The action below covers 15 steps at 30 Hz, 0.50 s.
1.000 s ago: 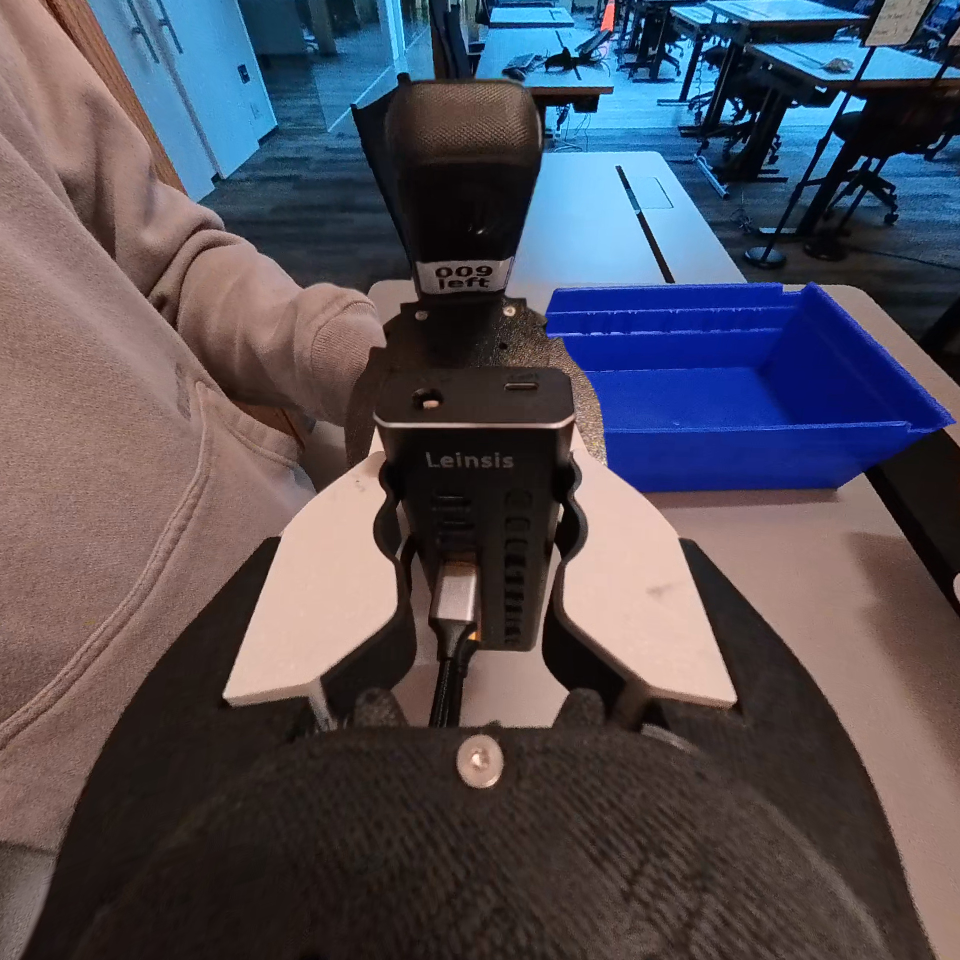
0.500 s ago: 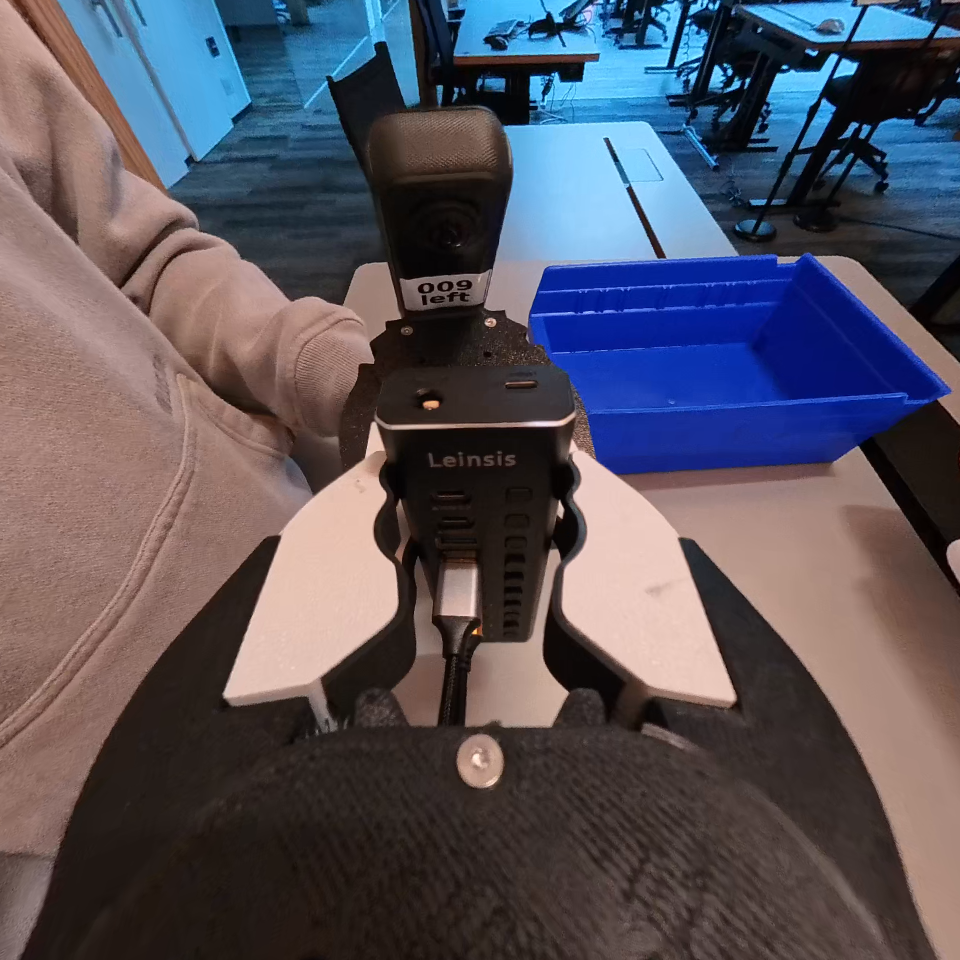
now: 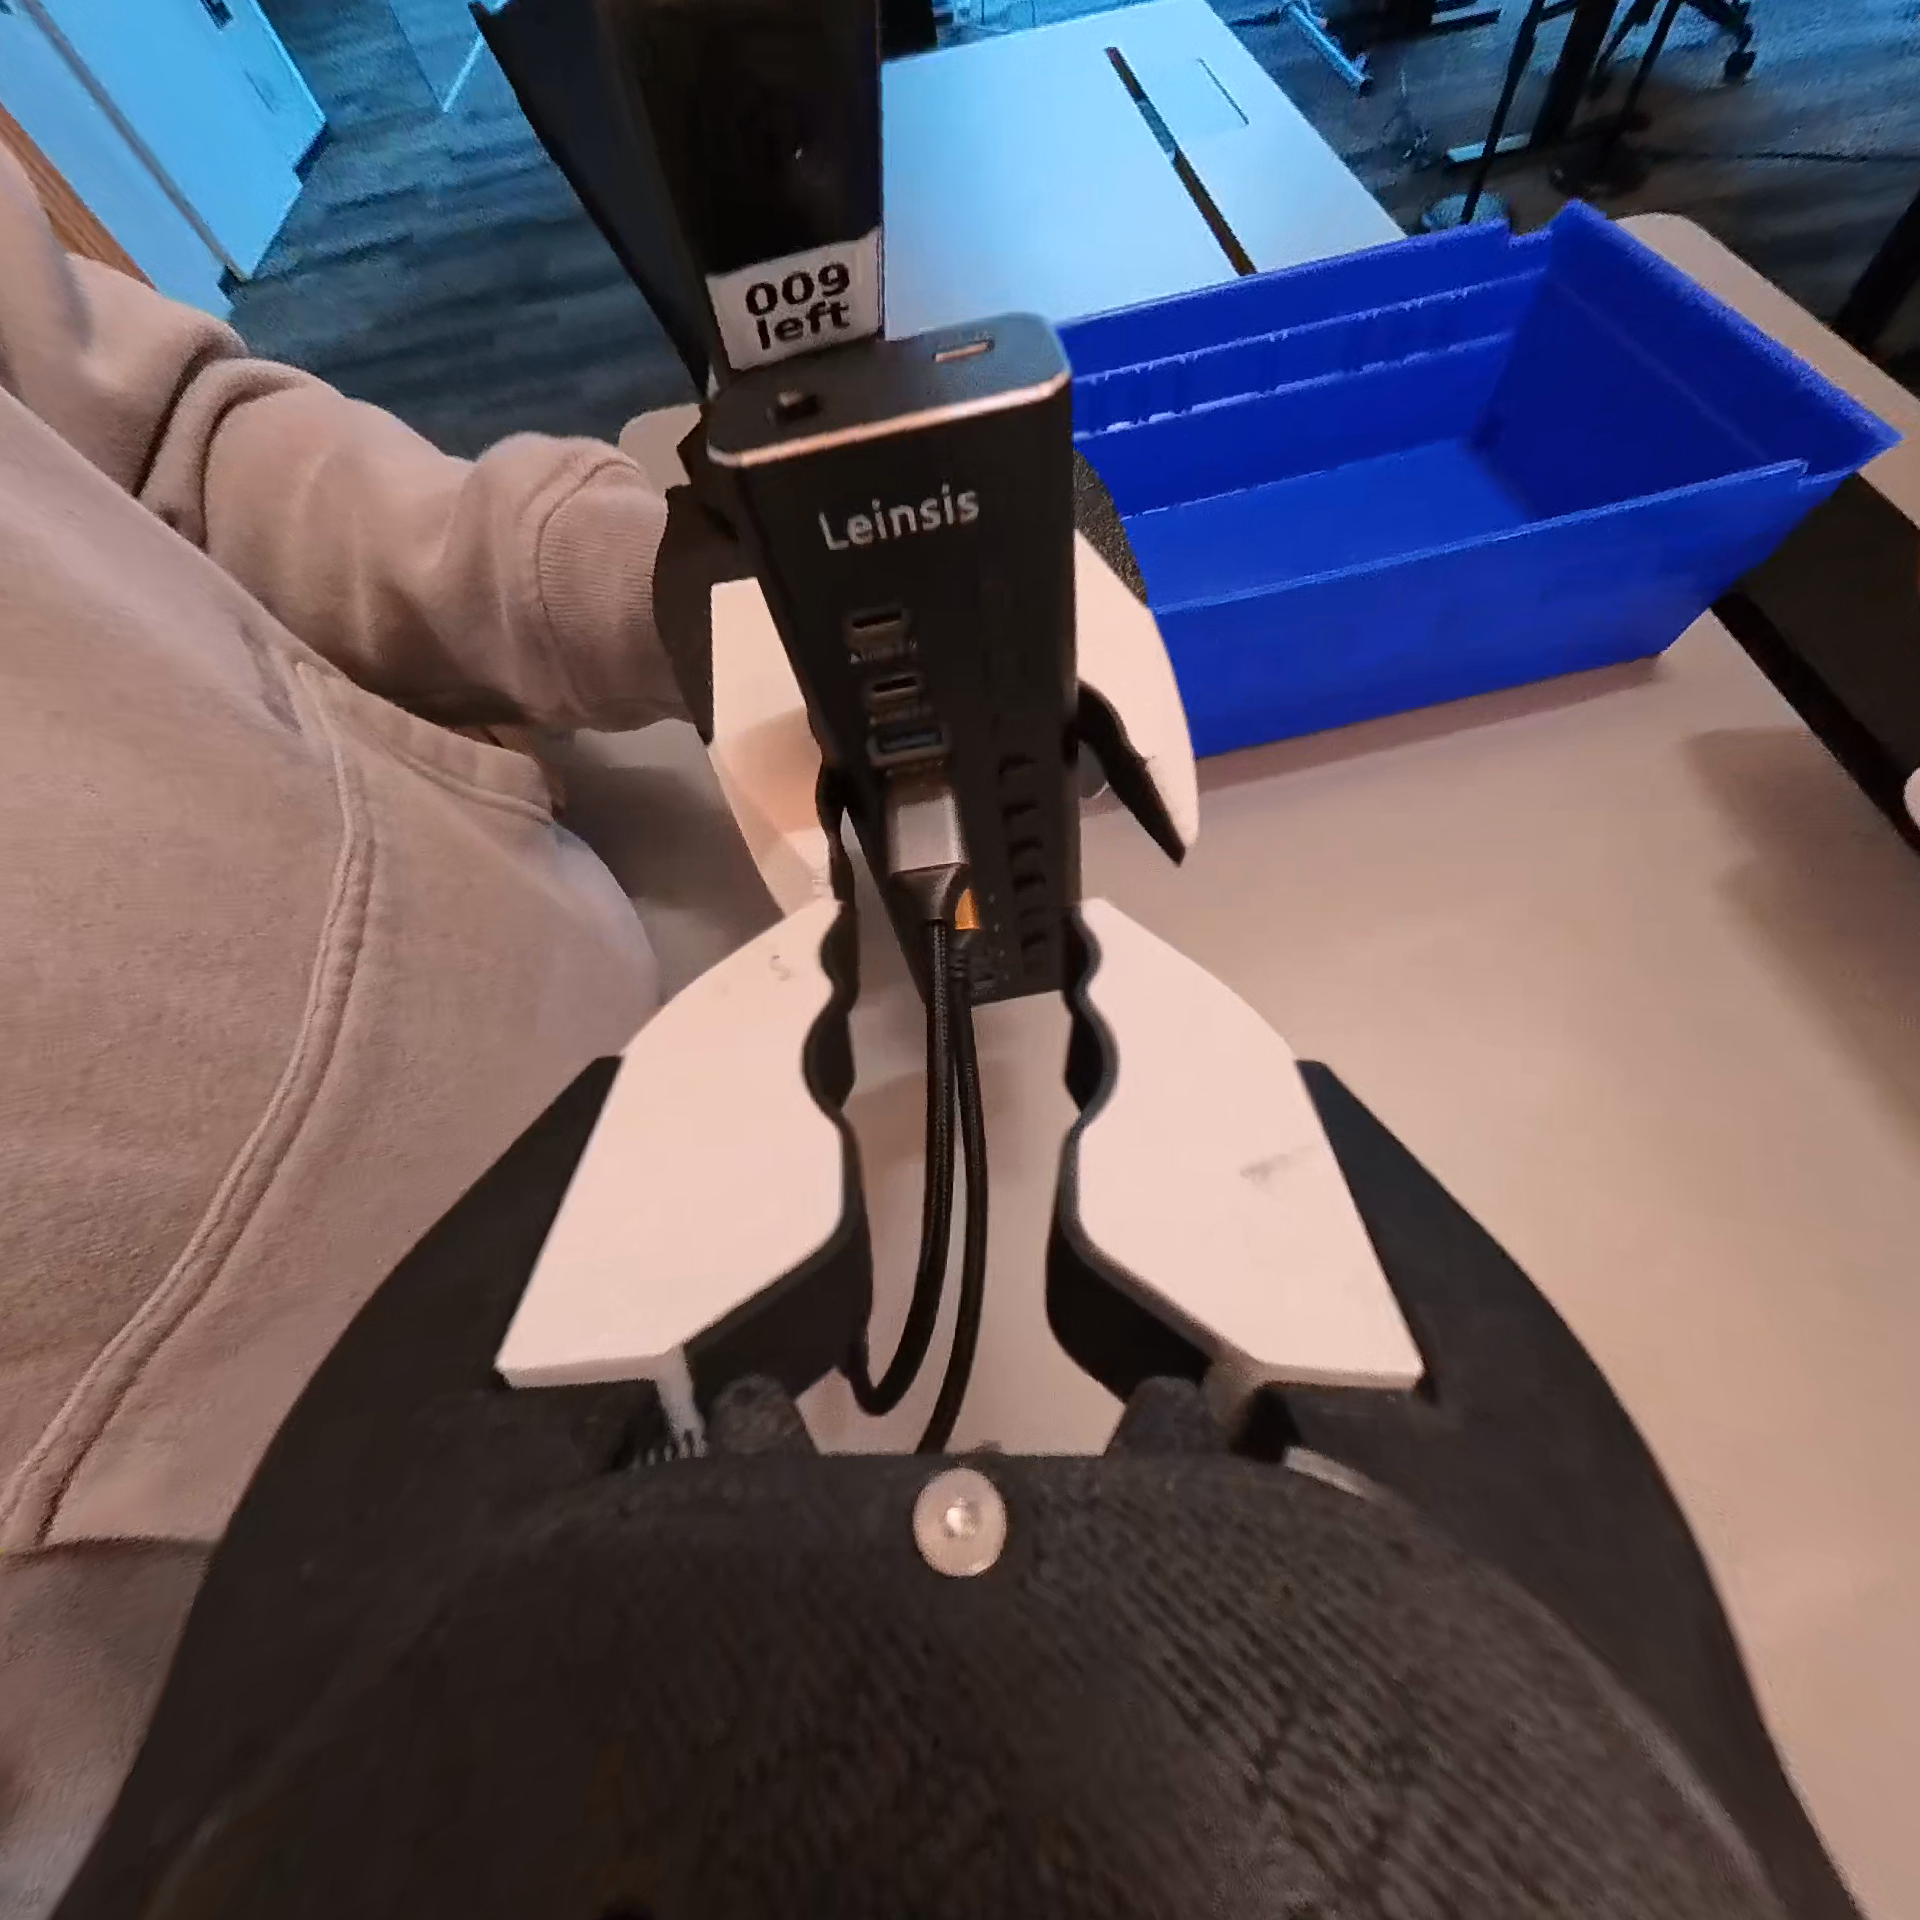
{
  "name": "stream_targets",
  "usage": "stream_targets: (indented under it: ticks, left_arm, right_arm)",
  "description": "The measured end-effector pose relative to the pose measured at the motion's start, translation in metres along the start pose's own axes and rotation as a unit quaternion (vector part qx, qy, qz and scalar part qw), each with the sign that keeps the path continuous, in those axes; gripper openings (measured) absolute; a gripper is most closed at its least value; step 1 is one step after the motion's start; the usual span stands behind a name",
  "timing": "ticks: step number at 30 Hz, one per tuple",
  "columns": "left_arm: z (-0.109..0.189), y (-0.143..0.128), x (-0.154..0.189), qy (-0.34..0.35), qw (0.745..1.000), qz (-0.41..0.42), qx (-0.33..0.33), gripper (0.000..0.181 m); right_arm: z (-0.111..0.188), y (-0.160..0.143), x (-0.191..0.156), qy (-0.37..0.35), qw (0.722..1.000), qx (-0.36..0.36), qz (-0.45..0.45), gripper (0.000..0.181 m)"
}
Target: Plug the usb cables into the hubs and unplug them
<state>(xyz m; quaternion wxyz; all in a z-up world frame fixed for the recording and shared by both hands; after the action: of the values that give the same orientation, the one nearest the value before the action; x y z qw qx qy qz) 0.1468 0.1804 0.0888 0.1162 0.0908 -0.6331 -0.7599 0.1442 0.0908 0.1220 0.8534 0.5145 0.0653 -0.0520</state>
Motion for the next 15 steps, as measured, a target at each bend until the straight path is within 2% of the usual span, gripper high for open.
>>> stream_targets:
  ticks: [4, 11, 15]
  left_arm:
    - [-0.001, 0.003, 0.0, 0.001, 1.0, -0.005, 0.004, 0.071]
    - [0.004, 0.006, 0.0, 0.001, 0.999, 0.001, 0.039, 0.071]
    - [-0.002, 0.006, 0.005, 0.006, 0.999, -0.01, 0.04, 0.071]
  right_arm:
    - [-0.012, 0.002, -0.005, 0.004, 1.0, 0.019, 0.021, 0.017]
    - [-0.013, 0.011, -0.008, 0.001, 0.999, 0.024, 0.028, 0.017]
    - [-0.008, 0.009, -0.01, -0.005, 0.999, -0.037, 0.037, 0.018]
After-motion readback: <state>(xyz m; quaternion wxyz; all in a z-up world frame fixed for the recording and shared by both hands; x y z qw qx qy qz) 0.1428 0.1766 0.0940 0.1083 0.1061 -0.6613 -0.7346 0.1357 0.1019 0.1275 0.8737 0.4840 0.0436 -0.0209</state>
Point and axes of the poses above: each gripper's, where its closed fingertips meet, z back along the fingers, y out of its top, x = y × z across the jaws, the point moved 5 cm from there along z, back along the fingers, and after that the axes turned 5 degrees about y, right-handed, at the moved point
